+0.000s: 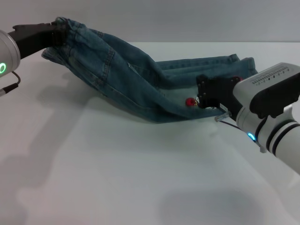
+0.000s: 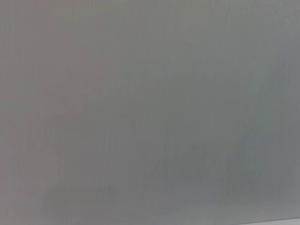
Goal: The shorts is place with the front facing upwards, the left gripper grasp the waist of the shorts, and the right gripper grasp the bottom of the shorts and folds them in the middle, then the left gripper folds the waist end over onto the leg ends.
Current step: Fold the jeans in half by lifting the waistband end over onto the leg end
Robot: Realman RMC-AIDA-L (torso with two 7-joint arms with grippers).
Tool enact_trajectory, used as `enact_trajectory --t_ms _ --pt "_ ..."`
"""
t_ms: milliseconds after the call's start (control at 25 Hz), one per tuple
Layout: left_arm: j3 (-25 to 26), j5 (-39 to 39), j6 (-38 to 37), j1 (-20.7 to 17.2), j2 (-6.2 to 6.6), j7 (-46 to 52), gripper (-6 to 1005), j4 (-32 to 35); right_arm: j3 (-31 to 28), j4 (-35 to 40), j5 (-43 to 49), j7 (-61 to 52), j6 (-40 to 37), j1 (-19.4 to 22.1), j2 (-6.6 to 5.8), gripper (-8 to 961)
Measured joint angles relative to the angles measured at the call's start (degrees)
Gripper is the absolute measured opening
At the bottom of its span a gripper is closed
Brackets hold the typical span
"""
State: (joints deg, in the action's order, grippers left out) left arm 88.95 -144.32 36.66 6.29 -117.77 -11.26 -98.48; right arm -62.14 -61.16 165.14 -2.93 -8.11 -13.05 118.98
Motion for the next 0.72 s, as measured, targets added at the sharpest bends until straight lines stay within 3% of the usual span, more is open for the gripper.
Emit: enact_trajectory --t_ms 360,720 --pt "-0.3 0.0 0.7 -0.7 -0.04 0.0 87 -1.6 1.1 3.8 -0.1 -2.1 -0.2 -2.8 0.02 -2" --pt "-3.9 2.0 1.7 -4.7 -0.07 0.2 87 -7.8 0.8 11.6 -0.1 -5.7 -2.9 -8.1 0.02 -2"
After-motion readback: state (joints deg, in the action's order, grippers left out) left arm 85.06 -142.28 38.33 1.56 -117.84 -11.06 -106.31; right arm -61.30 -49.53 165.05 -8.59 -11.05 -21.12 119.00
